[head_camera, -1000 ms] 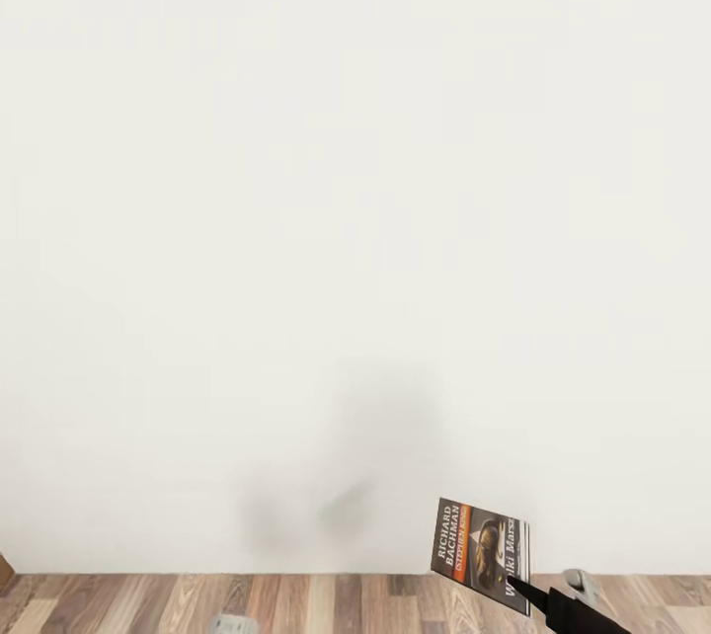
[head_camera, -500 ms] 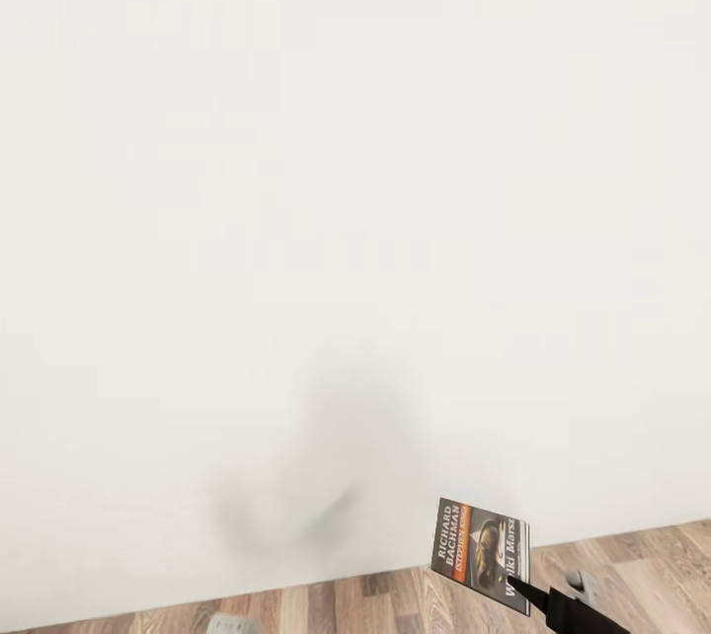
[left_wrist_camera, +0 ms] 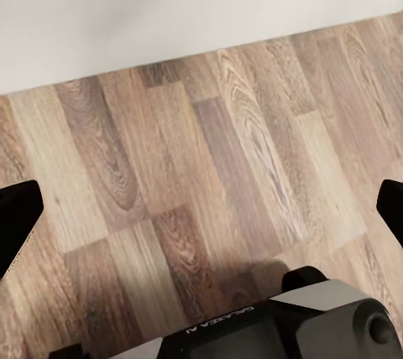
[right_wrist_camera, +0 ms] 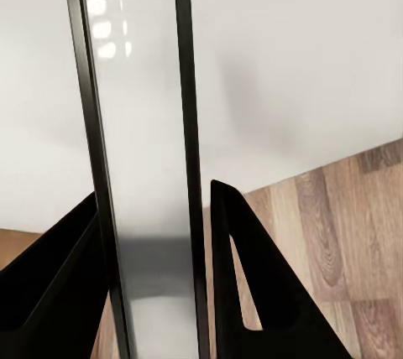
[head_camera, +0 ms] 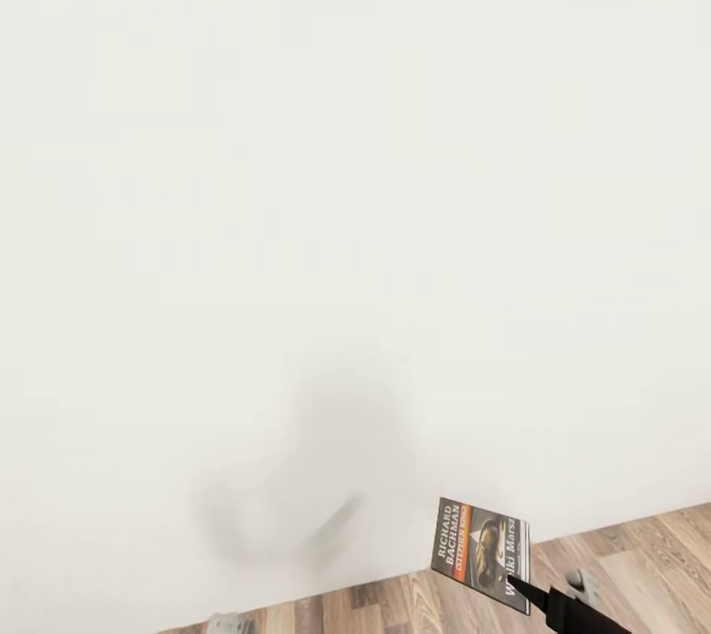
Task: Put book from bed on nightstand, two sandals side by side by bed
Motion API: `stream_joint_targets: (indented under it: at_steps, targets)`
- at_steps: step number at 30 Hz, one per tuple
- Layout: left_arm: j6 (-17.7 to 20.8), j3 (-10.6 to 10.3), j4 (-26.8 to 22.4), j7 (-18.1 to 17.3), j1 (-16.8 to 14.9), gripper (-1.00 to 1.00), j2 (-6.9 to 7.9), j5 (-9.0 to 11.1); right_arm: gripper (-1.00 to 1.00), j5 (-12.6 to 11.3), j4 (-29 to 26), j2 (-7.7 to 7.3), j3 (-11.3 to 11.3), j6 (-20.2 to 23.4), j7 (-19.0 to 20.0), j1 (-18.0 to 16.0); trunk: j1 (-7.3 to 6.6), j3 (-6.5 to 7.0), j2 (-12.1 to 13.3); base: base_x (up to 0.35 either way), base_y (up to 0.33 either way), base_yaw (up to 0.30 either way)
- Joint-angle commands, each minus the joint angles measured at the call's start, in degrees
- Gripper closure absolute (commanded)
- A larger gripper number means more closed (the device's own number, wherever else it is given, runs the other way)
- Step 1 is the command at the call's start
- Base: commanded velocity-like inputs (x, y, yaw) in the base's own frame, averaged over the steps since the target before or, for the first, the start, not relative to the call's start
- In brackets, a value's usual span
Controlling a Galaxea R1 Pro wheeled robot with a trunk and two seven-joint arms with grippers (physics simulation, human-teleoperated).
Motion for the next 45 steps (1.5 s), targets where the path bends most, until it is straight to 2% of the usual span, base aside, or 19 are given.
stream_joint_targets:
  at_steps: [1,11,45]
  targets:
    - [-0.28,0.47,0.06,-0.11,-0.02,-1.0,0.01,-0.6,1.0,-0.55,0.01,-0.02,0.27,0.37,0.15,0.02,0.05,-0.02,-0.03,0.311,0.0,-0.003]
    - [-0.28,0.47,0.06,-0.16,-0.02,-1.0,0.01,-0.6,1.0,-0.55,0.01,-0.02,0.27,0.37,0.2,0.01,0.05,-0.02,-0.03,0.24,0.0,-0.066]
    - [-0.28,0.47,0.06,-0.18,-0.02,-1.0,0.01,-0.6,1.0,-0.55,0.01,-0.02,0.27,0.37,0.17,0.01,0.05,-0.02,-0.03,0.005,0.0,-0.279]
